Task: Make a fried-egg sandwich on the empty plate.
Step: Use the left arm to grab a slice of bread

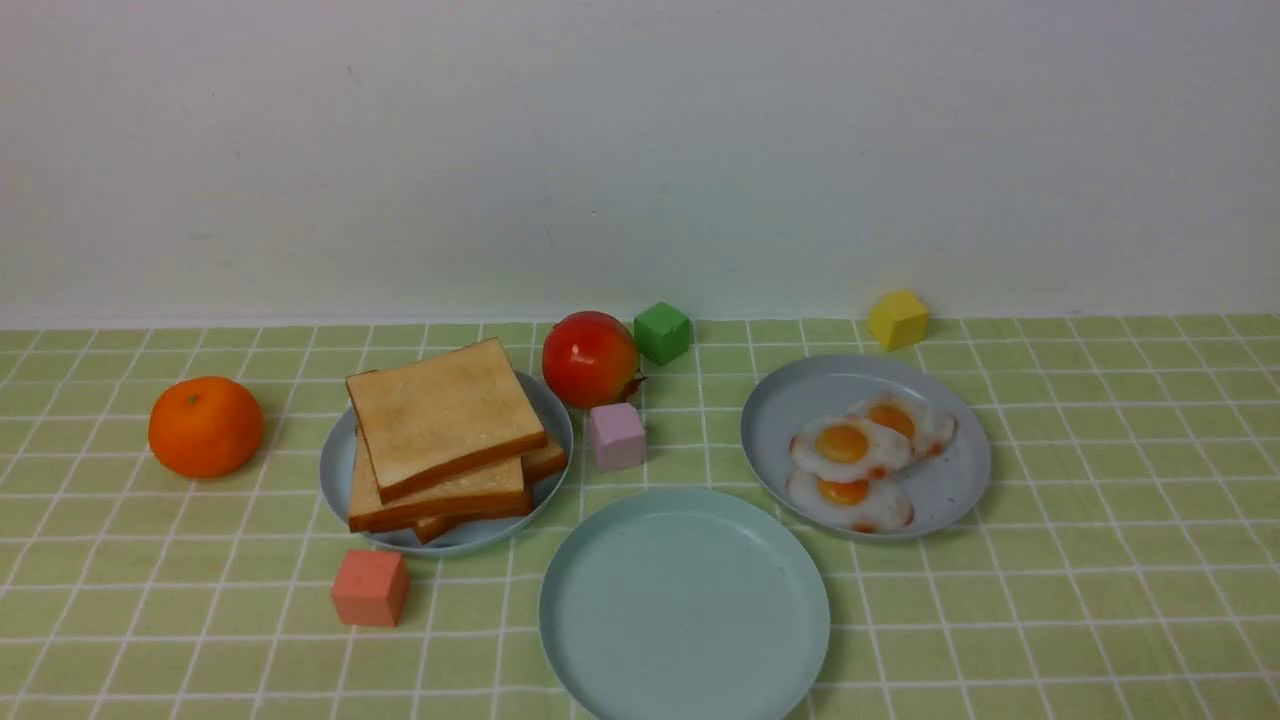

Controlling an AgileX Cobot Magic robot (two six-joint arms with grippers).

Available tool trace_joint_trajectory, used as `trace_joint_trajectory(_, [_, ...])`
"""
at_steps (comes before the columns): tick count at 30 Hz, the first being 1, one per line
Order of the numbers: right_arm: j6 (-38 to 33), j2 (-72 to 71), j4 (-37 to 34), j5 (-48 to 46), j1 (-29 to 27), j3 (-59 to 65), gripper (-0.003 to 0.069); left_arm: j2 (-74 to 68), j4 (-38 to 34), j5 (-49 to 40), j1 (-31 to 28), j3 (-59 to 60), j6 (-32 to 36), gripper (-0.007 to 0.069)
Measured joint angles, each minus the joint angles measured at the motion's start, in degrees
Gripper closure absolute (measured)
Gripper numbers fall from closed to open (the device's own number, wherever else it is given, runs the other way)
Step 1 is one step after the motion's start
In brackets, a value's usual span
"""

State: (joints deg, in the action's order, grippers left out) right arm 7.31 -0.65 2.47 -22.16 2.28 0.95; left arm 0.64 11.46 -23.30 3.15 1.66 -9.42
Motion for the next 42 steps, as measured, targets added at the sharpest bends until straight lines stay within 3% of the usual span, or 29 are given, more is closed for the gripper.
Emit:
trace_joint_trajectory(29, [0.0,0.0,1.3,0.2,0.0,0.0,0.0418,0.0,0.0,-0.1,0.0,0.0,0.0,0.0386])
trace_joint_trajectory(35, [0.0,0.0,1.6,5.3,0.0,0.6,0.0418,0.0,0.0,0.1,0.0,0.0,0.0,0.0386])
trace_joint_trajectory(42, [0.0,0.0,1.7,15.6,0.0,0.6,0.0418,0.0,0.1,6.3,0.0,0.0,0.0,0.0386])
